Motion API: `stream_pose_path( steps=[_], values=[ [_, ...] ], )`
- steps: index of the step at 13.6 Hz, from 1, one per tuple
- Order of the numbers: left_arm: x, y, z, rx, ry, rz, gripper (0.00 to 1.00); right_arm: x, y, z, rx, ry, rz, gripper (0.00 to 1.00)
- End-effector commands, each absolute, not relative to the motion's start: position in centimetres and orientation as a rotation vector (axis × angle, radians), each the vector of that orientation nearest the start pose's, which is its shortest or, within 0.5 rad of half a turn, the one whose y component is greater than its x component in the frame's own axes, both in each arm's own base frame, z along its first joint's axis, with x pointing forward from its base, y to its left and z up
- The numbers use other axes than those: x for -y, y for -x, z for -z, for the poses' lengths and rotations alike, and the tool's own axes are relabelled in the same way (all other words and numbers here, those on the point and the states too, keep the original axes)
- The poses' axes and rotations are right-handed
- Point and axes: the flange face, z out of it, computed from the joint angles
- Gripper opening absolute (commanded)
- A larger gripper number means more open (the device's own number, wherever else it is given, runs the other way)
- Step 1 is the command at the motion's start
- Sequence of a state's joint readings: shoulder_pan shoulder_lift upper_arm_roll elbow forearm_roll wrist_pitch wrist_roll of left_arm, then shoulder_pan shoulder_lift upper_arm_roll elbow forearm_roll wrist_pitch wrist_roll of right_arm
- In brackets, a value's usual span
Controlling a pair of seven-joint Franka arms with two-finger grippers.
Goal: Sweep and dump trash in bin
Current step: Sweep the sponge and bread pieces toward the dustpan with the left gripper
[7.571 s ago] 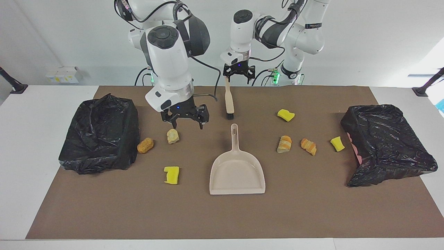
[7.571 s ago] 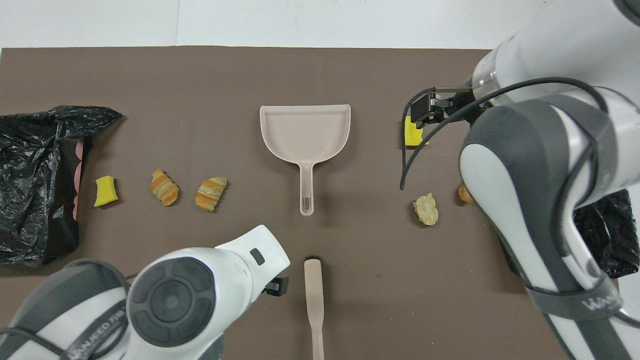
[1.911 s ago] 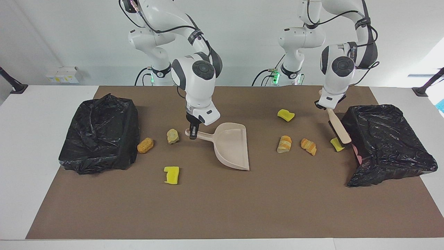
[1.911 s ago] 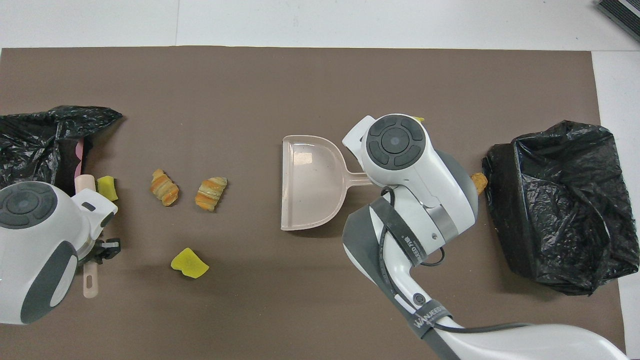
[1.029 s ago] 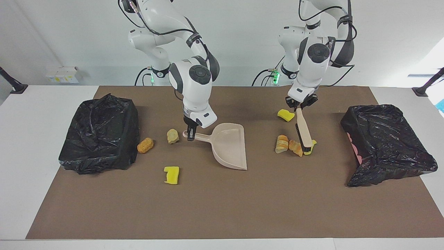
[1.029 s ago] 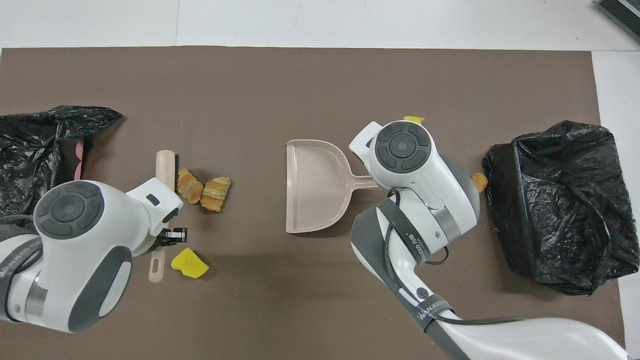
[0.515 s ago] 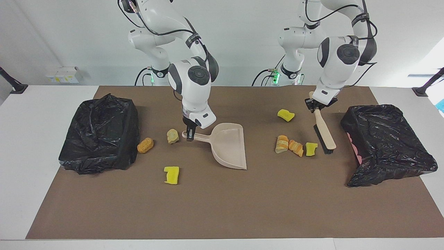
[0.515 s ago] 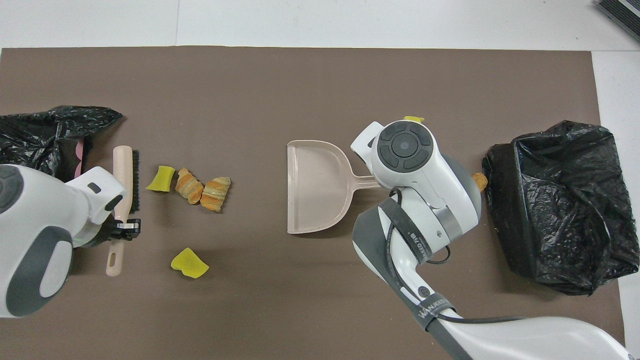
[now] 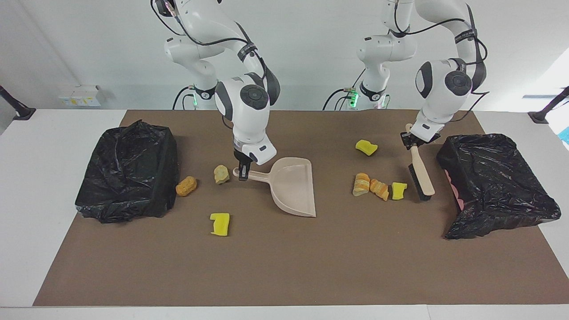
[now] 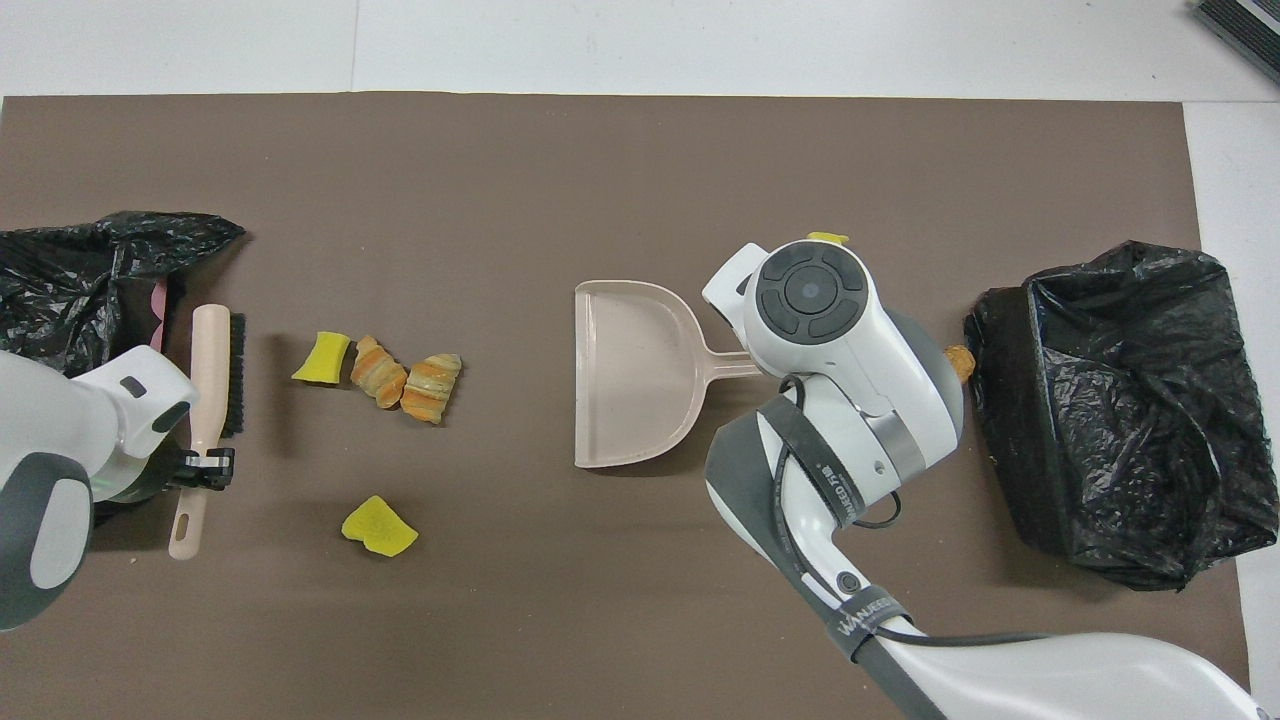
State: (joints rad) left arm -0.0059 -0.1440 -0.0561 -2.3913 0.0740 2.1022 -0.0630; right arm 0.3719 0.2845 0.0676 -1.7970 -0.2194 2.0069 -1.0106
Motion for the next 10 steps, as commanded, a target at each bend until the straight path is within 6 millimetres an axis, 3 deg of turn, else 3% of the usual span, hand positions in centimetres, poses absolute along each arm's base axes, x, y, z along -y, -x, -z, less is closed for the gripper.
stream_pose_path(
  steps=[1,5,8,10],
  values=[
    [6.6,-45.3,-36.0,-0.054,3.065,-0.191,0.0,-24.6,-57.0,-38.2,2.31,2.294,-0.171,0.0],
    [14.1,-44.4,-35.1,0.023,3.097,-0.186,0.0,-24.7,-57.0,-38.2,2.312,2.292,-0.171,0.0],
    [18.5,-42.9,-35.4,-0.084,3.132,-0.196,0.0,-24.7,-57.0,-38.1,2.312,2.291,-0.173,0.0],
    [22.6,-41.6,-35.3,-0.129,3.191,-0.2,0.0,-24.7,-57.0,-38.1,2.309,2.293,-0.17,0.0]
  ],
)
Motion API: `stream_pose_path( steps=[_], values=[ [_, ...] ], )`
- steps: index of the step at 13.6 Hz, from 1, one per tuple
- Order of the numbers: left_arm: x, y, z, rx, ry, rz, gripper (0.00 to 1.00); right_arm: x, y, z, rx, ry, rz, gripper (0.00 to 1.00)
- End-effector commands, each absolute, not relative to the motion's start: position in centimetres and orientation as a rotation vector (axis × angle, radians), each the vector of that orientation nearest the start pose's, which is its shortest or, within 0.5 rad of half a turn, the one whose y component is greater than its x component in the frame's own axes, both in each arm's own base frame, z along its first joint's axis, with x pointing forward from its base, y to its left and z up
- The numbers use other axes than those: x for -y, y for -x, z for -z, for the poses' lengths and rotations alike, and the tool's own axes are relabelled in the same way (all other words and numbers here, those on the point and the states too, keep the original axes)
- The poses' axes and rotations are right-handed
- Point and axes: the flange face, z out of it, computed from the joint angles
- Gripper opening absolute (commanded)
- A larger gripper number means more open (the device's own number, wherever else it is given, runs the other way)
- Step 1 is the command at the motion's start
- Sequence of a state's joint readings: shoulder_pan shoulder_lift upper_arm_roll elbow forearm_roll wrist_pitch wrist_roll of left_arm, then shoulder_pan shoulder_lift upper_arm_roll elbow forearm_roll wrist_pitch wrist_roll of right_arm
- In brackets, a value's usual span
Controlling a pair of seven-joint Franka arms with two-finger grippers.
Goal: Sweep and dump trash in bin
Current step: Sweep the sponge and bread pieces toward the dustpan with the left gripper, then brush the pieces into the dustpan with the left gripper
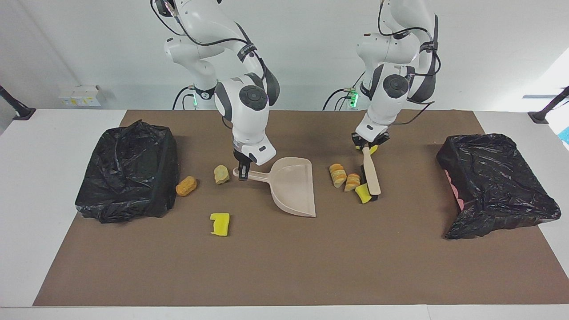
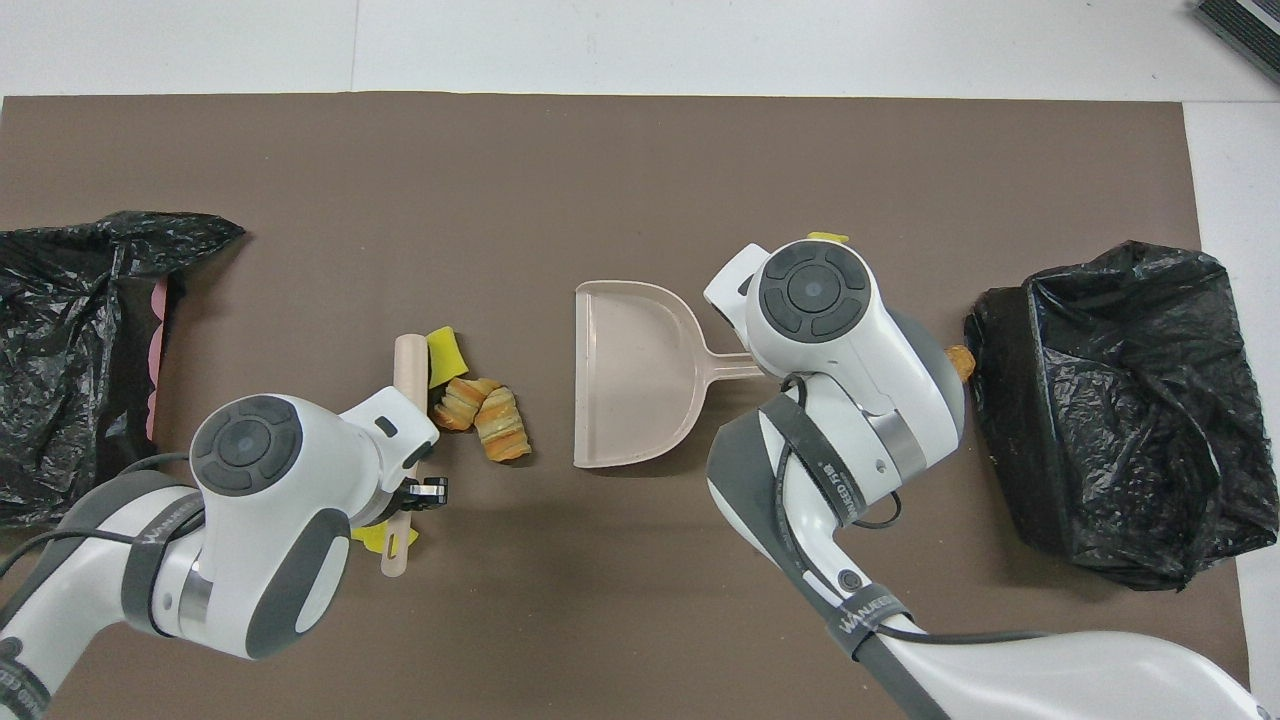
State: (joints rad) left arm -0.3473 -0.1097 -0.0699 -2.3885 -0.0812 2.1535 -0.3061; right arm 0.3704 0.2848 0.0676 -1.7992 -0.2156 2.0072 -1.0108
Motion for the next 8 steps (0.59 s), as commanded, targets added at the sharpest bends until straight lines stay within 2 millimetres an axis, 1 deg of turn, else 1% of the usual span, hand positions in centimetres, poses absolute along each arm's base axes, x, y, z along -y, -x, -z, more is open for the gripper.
stream_pose_path(
  steps=[1,2,3,4,5,6,8],
  values=[
    [24.5,-41.2,-34.6,-0.106,3.218,-0.194,0.0,-24.7,-57.0,-38.1,2.308,2.293,-0.172,0.0],
    [26.3,-40.9,-34.3,-0.052,3.233,-0.166,0.0,-24.7,-57.0,-38.1,2.309,2.293,-0.17,0.0],
    [28.9,-40.5,-34.0,0.0,3.243,-0.133,0.0,-24.7,-57.0,-38.1,2.308,2.293,-0.172,0.0],
    [30.6,-40.6,-34.5,0.052,3.258,-0.104,0.0,-24.7,-57.0,-38.1,2.308,2.293,-0.172,0.0],
    [32.1,-41.2,-35.3,0.108,3.277,-0.093,0.0,-24.7,-57.0,-38.1,2.308,2.293,-0.172,0.0],
    [33.6,-42.1,-36.2,0.163,3.303,-0.079,0.0,-24.7,-57.0,-38.1,2.31,2.291,-0.172,0.0],
    [35.6,-44.2,-38.0,0.295,3.329,-0.047,0.0,-24.6,-57.0,-38.1,2.312,2.289,-0.173,0.0]
  ],
)
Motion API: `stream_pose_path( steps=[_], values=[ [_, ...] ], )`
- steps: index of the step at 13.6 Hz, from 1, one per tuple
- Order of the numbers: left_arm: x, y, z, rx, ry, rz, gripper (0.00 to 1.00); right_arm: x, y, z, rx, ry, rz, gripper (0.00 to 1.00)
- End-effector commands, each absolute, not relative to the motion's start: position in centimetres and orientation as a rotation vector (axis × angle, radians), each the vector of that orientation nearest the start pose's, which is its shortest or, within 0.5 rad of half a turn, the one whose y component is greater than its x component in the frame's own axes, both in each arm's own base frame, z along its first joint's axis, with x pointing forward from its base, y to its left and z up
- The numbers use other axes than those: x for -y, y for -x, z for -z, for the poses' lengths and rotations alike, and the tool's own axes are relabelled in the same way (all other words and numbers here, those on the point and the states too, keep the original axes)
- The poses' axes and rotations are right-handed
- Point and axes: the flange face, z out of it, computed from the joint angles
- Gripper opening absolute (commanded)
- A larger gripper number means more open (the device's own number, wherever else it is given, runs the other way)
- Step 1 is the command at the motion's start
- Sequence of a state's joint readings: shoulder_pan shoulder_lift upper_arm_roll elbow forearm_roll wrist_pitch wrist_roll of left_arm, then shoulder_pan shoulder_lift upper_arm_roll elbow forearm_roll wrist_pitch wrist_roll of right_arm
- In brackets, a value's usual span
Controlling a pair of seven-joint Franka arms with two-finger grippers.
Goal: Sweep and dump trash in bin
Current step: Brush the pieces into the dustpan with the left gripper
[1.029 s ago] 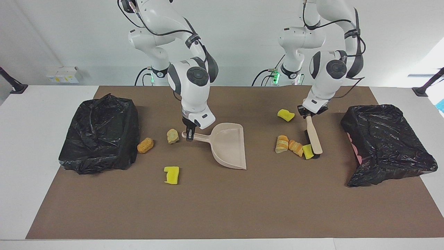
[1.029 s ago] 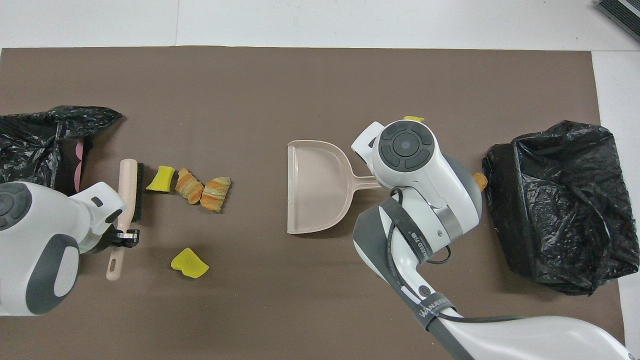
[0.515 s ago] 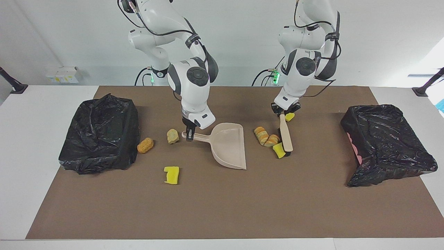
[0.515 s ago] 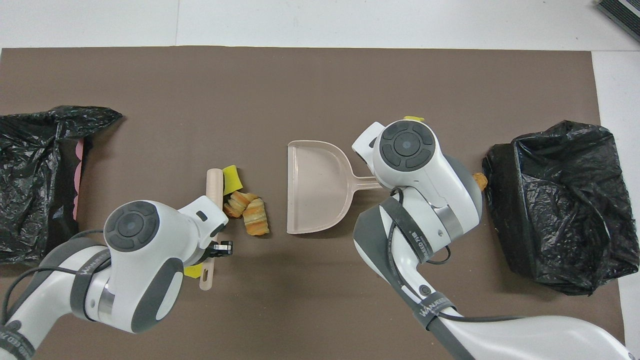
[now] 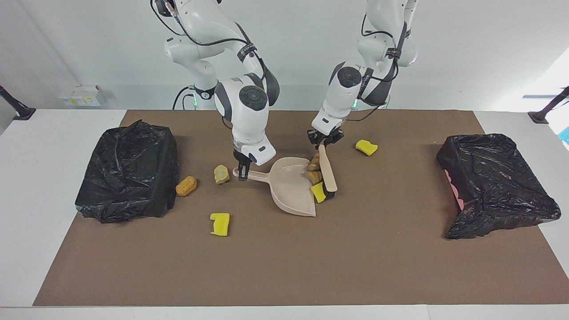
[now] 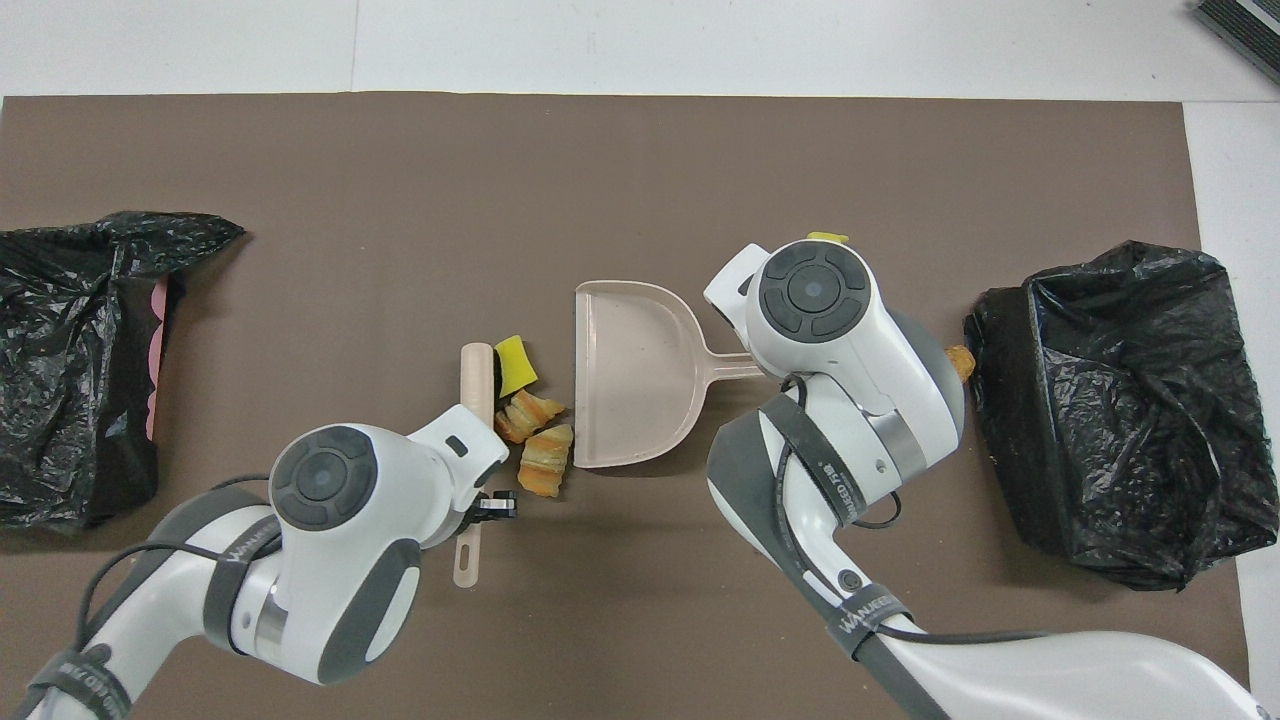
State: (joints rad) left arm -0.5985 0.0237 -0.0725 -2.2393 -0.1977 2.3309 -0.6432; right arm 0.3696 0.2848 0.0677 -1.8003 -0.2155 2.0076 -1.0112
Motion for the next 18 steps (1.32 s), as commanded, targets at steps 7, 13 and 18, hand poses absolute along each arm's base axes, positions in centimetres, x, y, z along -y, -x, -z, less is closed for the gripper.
stream_pose_path(
  steps=[7,13,18],
  values=[
    [34.2,-43.7,-42.2,0.692,3.15,-0.253,0.0,-23.6,-57.6,-38.0,2.31,2.288,-0.174,0.0],
    [28.9,-39.7,-41.9,0.914,2.697,-0.44,0.0,-23.4,-57.7,-37.9,2.384,2.148,-0.164,0.0],
    [24.3,-31.7,-38.5,0.914,2.623,-0.454,0.0,-24.0,-57.1,-38.0,2.408,2.119,-0.168,0.0]
  ],
)
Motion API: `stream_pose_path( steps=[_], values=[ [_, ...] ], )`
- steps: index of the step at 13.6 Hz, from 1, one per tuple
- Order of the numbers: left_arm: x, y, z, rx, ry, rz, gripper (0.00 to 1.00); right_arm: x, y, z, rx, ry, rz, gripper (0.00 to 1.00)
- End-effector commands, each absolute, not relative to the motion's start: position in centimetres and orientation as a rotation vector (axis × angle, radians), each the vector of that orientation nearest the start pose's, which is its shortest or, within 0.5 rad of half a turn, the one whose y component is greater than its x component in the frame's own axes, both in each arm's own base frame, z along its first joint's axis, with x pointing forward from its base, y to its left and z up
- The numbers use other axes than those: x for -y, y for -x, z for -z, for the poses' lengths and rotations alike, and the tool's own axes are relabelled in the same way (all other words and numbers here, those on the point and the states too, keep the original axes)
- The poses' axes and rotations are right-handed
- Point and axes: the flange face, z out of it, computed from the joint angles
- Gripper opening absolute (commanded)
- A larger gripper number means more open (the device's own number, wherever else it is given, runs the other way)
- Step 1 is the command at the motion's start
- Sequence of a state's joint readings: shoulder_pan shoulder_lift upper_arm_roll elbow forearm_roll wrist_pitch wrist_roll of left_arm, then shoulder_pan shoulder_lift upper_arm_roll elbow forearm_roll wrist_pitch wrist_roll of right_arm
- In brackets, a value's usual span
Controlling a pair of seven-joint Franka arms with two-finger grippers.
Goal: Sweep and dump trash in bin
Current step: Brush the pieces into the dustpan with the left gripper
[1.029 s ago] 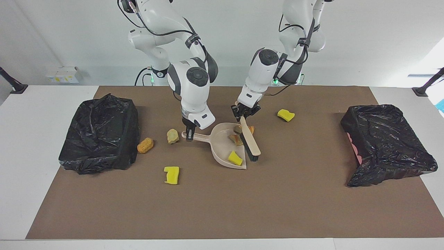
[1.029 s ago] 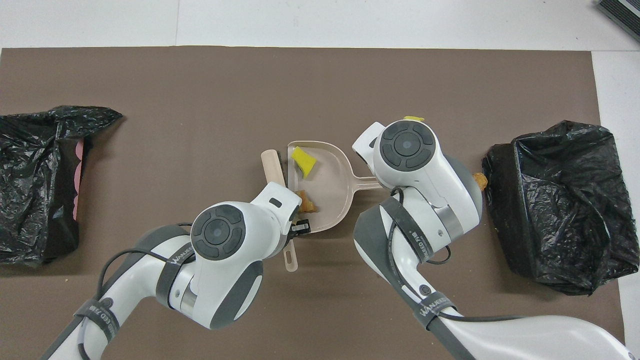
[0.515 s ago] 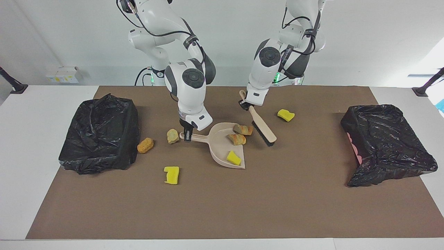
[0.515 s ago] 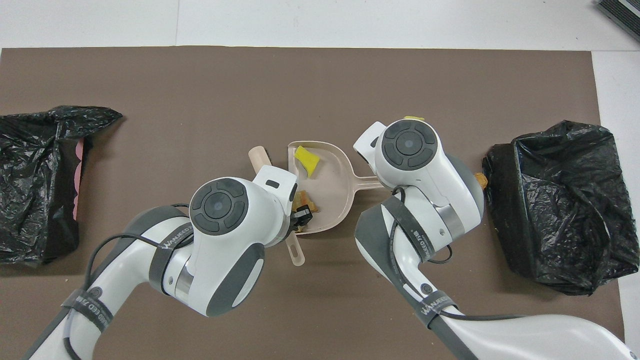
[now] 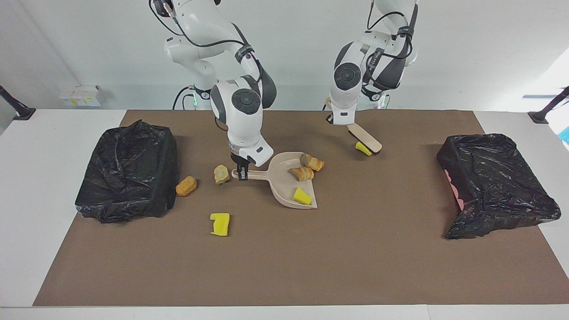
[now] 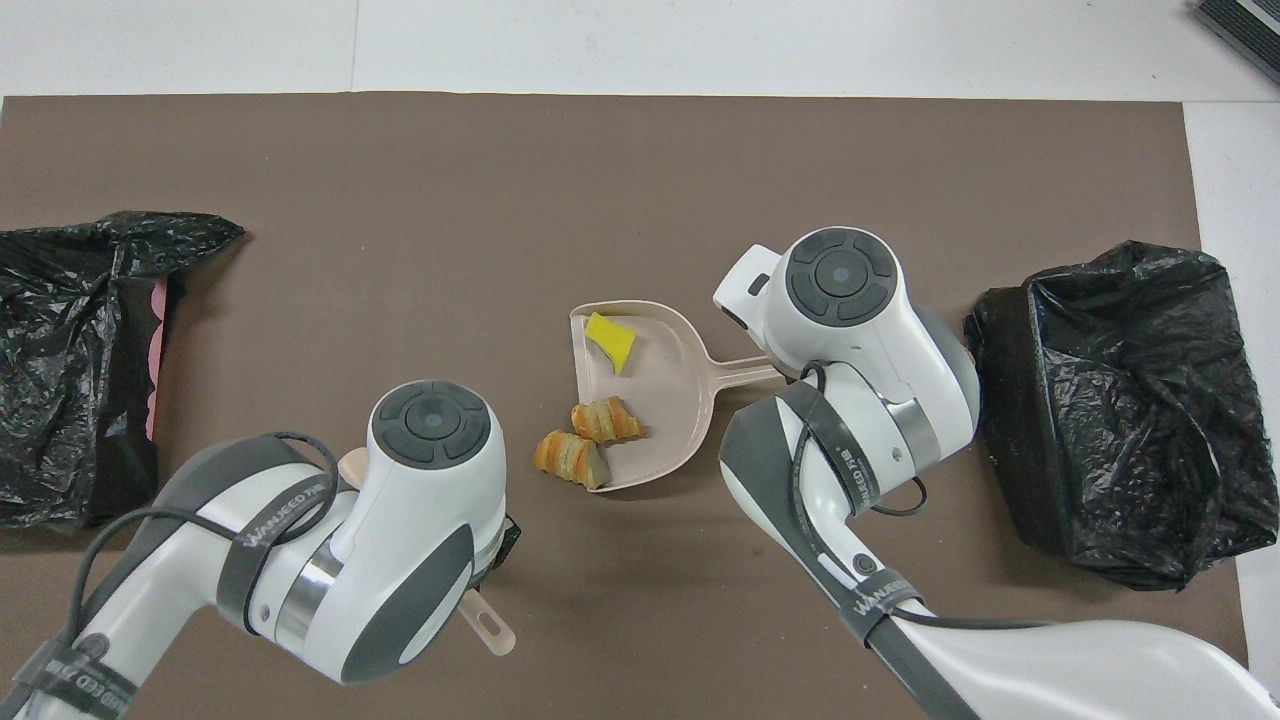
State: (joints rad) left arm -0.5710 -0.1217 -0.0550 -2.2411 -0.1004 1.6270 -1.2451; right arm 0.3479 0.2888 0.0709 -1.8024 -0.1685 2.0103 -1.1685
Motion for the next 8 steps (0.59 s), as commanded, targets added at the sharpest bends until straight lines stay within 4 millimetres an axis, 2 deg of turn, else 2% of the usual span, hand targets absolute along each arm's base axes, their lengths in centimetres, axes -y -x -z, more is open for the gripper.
stream_pose_path(
  steps=[1,3,4,8],
  values=[
    [23.4,-30.9,-37.9,0.931,2.629,-0.443,0.0,-24.0,-56.9,-37.9,-2.305,-2.023,0.166,0.0],
    [21.8,-28.9,-36.5,0.972,2.672,-0.385,0.0,-24.0,-56.4,-37.5,-2.309,-2.022,0.179,0.0],
    [21.6,-28.8,-36.1,0.986,2.696,-0.36,0.0,-24.1,-56.4,-37.5,-2.311,-2.022,0.178,0.0],
    [23.5,-32.1,-35.3,1.044,2.858,-0.223,0.0,-24.1,-56.4,-37.5,-2.311,-2.022,0.178,0.0]
  ],
)
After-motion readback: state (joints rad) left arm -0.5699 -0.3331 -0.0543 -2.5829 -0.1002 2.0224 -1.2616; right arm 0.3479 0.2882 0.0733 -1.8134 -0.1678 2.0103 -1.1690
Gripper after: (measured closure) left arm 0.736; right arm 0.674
